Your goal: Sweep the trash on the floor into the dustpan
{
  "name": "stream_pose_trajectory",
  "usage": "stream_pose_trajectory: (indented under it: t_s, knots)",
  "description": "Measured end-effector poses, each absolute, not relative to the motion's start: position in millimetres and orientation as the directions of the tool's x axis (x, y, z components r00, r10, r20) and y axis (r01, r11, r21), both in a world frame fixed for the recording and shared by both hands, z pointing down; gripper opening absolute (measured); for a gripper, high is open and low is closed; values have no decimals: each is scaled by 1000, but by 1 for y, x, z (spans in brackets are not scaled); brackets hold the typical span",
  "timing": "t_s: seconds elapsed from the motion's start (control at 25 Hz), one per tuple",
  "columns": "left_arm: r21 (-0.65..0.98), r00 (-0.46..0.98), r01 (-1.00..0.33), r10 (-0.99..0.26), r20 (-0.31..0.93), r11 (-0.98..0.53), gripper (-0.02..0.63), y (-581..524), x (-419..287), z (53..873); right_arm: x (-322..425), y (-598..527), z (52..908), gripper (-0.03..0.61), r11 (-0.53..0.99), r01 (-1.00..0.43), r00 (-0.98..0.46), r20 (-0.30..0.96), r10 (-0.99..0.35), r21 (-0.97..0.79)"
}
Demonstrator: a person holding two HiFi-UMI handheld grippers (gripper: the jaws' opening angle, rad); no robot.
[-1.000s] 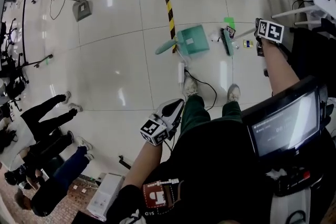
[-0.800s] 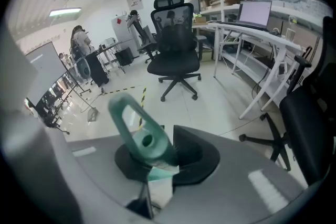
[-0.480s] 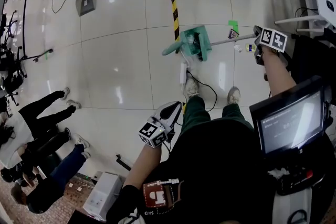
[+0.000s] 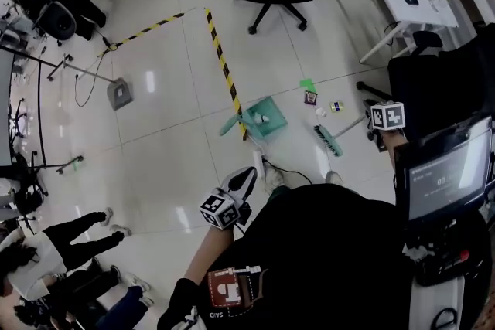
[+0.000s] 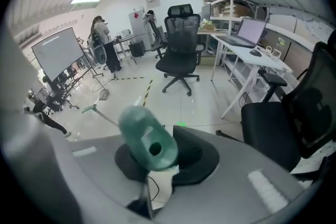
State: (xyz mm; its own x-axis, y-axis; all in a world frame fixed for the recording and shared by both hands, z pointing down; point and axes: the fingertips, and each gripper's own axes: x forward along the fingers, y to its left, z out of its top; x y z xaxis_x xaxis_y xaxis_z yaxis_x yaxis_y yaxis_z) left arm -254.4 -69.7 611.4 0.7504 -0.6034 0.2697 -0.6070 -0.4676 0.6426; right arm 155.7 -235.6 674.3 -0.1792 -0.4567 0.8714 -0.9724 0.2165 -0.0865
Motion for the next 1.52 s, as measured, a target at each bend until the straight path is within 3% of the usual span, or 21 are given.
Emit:
stream_pose_trajectory:
  t_s: [0.24,0.68,1.08,1.52]
  knots:
    - [590,746,-621,-620,242,-517,-5,-62,-191,567,228,-162,634,43,269,-955,-250,835,-490,-128]
    - [634,586,-692,-782,213,-346,-5,63,-51,553,349,-47,597,44,378,-876,-468,710,-525,-298]
    - [618,525,-715,-834,166,-327,-5,153,-76,536,303,39,582,48,505,-805,-562,676,-477,-312]
    - [601,642,-660,-754,139,-451,-5,250,-158,534,195,118,560,48,483,-818,-550,668,-502,-311]
